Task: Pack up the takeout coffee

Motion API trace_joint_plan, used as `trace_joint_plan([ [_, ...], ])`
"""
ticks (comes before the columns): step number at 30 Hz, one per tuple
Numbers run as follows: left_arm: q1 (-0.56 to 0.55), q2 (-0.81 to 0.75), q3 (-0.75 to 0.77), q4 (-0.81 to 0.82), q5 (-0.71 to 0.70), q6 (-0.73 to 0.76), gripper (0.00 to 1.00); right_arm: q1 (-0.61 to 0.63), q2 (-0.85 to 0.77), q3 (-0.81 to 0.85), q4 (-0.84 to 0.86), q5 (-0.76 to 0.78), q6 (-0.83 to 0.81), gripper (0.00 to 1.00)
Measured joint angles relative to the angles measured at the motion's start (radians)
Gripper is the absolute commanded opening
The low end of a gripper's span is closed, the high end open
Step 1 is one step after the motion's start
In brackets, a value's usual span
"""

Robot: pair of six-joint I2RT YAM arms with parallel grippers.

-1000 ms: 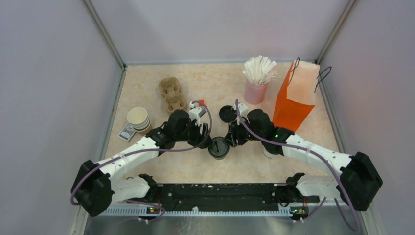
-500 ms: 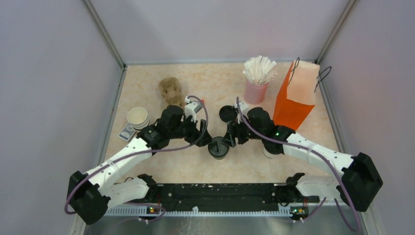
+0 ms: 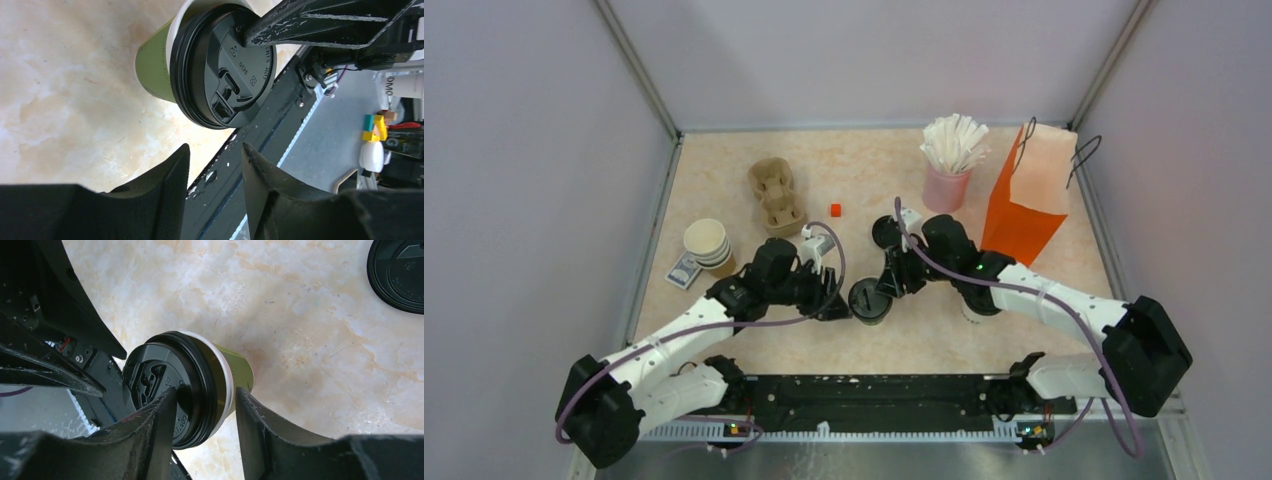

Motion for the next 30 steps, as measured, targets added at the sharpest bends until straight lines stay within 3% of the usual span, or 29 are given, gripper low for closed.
trace_joint_plan([
  [11,0.000,0.031,-0.051,0.181,0.014,-0.069,0.39,-0.005,-0.065,-0.087,0.083,-0.021,0.112,0.32],
  [18,0.000,0.101,0.016,0.158,-0.027,-0.026,0.37,-0.021,-0.074,-0.124,0.141,0.015,0.185,0.30],
  [30,0.000,0.188,0.077,0.137,-0.116,0.048,0.58,-0.020,-0.131,-0.201,0.216,0.115,0.256,0.33],
])
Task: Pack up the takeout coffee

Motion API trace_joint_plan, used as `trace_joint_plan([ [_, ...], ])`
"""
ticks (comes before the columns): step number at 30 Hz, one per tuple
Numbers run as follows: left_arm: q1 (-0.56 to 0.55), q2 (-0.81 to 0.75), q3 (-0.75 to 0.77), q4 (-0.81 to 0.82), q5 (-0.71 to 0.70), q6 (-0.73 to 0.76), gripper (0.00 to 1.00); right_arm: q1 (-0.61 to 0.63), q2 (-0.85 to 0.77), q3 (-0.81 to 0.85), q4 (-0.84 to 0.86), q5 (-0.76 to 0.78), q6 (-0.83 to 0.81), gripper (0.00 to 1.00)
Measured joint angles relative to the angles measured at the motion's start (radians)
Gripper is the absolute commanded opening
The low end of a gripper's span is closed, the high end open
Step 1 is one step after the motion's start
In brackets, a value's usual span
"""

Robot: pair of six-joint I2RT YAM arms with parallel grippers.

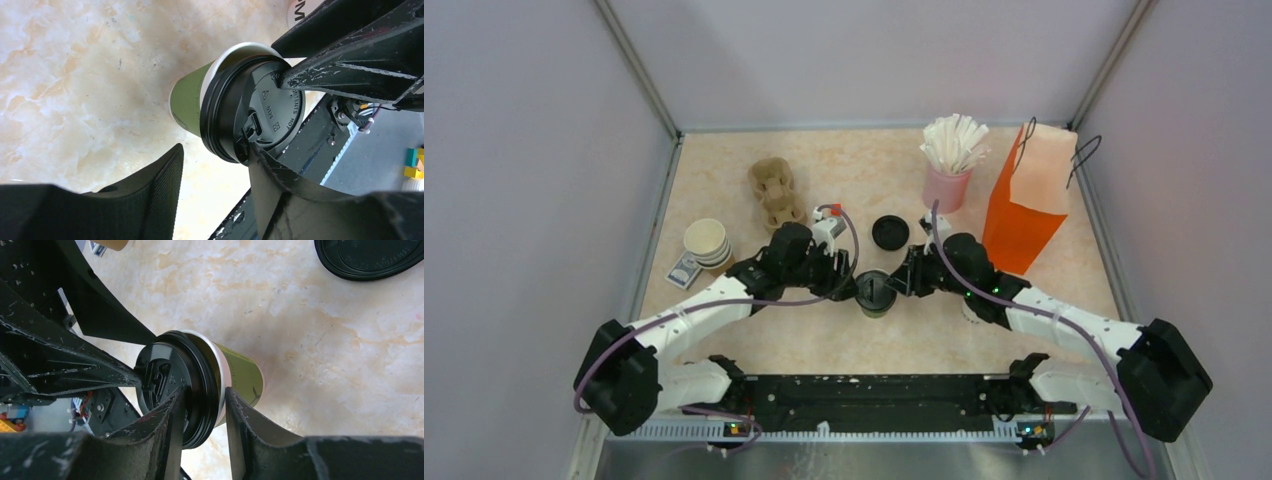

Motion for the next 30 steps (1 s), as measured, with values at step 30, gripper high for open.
trace_joint_plan([
  [30,0.007,0.120,0.122,-0.039,0.001,0.068,0.61,0.000,-0.157,-0.082,-0.066,0.092,0.163,0.60],
])
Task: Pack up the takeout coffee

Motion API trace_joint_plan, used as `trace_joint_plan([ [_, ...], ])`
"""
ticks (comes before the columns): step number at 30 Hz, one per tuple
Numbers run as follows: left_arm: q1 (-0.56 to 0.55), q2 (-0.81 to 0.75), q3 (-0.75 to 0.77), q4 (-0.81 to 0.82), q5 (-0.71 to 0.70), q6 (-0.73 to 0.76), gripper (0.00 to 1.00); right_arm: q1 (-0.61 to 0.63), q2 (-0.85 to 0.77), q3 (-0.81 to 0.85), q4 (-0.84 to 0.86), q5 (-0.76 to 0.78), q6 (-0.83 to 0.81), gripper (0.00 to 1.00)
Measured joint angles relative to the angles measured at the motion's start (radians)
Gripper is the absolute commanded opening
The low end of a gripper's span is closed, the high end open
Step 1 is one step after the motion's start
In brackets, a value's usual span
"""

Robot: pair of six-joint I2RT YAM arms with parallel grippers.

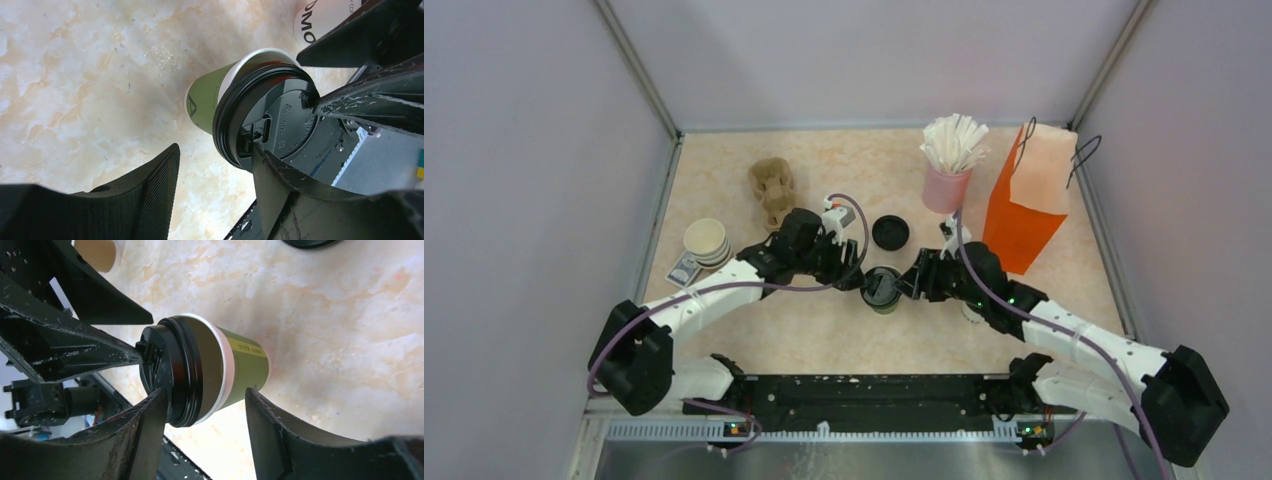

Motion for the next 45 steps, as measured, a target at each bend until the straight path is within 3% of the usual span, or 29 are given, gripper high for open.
trace_joint_plan([
  [9,0.000,0.002,0.005,0.001,0.024,-0.001,0.59,0.000,0.006,0.119,-0.113,0.078,-0.089,0.60],
  [16,0.000,0.009,0.011,0.001,0.040,-0.004,0.59,0.000,0.121,0.194,-0.143,0.050,-0.202,0.61],
  [25,0.002,0.009,0.028,0.000,0.047,-0.009,0.67,0.000,0.189,0.216,-0.143,-0.010,-0.257,0.39],
  [41,0.006,-0.094,-0.017,-0.032,0.084,-0.058,0.64,0.000,0.183,0.200,-0.097,-0.021,-0.224,0.31],
  [45,0.006,-0.097,-0.037,-0.028,0.093,-0.061,0.58,0.000,0.181,0.193,-0.081,-0.020,-0.217,0.27],
])
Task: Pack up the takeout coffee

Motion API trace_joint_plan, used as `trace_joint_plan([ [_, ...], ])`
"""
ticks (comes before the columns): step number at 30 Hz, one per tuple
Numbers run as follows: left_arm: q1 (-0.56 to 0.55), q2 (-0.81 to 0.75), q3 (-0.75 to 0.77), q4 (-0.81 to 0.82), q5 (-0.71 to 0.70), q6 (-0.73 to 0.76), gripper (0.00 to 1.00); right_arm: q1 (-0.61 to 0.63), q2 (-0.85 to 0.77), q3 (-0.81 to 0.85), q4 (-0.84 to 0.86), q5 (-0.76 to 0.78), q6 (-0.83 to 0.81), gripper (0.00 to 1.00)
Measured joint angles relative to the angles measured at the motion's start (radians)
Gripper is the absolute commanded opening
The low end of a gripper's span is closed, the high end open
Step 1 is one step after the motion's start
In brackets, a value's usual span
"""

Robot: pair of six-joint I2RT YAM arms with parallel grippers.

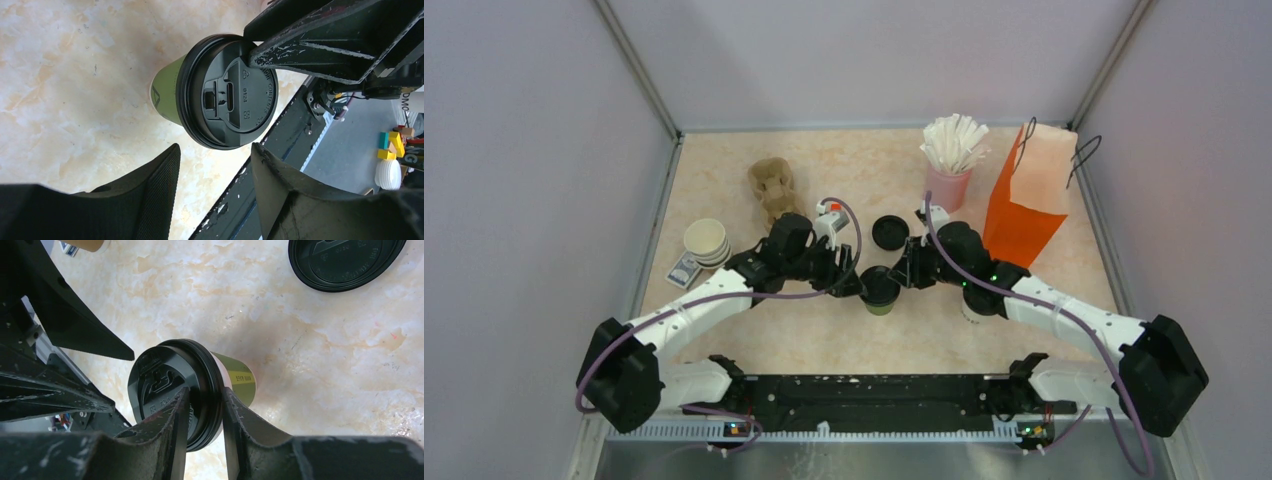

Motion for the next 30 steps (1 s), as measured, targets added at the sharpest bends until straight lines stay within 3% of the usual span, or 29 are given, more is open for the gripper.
trace_joint_plan([
  [9,0.000,0.051,-0.008,0.040,0.019,0.003,0.41,0.000,-0.029,-0.023,0.012,0.011,0.007,0.27],
  [15,0.000,0.063,-0.006,0.062,0.036,0.005,0.35,0.000,-0.050,-0.023,-0.002,0.016,0.006,0.31],
  [30,0.000,0.070,0.010,0.062,0.043,0.004,0.35,0.000,-0.075,-0.023,-0.016,0.016,0.000,0.31],
])
